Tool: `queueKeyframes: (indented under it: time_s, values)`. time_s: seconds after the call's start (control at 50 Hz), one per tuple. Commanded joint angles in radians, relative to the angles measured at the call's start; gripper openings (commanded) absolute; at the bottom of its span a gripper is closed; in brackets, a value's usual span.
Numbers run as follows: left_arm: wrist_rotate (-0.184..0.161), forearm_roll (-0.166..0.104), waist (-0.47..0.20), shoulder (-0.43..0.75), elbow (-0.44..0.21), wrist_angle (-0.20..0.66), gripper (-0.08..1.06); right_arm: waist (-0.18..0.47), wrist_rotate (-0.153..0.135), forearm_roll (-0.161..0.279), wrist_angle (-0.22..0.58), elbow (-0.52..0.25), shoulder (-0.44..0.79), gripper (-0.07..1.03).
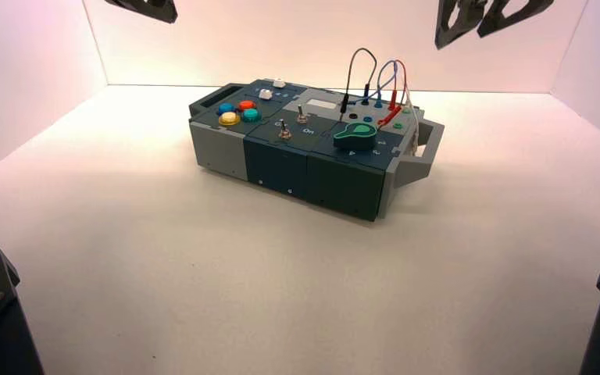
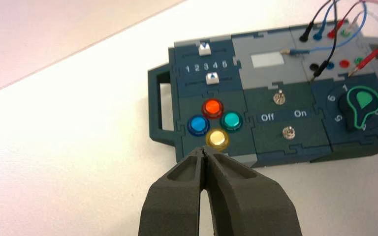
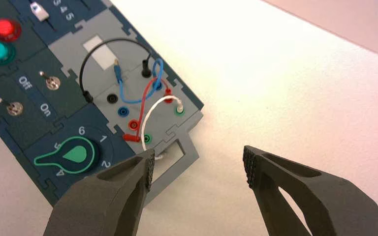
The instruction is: Push the blue button with the right gripper.
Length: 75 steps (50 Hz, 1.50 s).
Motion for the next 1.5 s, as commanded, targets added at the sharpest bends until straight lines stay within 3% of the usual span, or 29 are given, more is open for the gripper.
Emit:
queueKeyframes:
  time_s: [0.02,0.26,0.44,0.52,0.66,0.96,1.12,1.22,1.5]
  values:
    - [-0.002,-0.002,0.005,0.002,-0.014,-0.011,-0.03,0.000,-0.002,0.000,-0.005,-0.015,-0.009,0.93]
    - [0.000,0.002,0.005,0.008,-0.015,-0.014,-0.03,0.005,0.000,0.003,-0.006,-0.018,-0.005,0.93]
    - [0.000,0.002,0.006,-0.014,-0.014,-0.014,-0.03,0.055,-0.002,0.006,0.034,-0.052,-0.003,0.90]
    - [0.000,0.002,0.015,-0.023,-0.014,-0.014,-0.03,0.084,-0.002,0.008,0.067,-0.081,0.008,0.83]
    - [-0.005,0.002,0.049,-0.035,-0.017,0.002,-0.03,0.120,-0.002,0.014,0.126,-0.146,0.046,0.57]
    - [-0.005,-0.002,0.107,-0.097,-0.037,0.114,-0.03,0.181,-0.002,0.032,0.238,-0.287,0.150,0.52]
    - [-0.018,-0.003,0.121,-0.120,-0.052,0.179,-0.03,0.207,-0.003,0.043,0.264,-0.341,0.210,0.38]
    - [-0.032,-0.005,0.124,-0.138,-0.061,0.210,-0.03,0.225,-0.005,0.044,0.264,-0.370,0.249,0.23]
    - [-0.051,-0.005,0.124,-0.158,-0.061,0.241,-0.03,0.265,-0.014,0.044,0.273,-0.440,0.304,0.14]
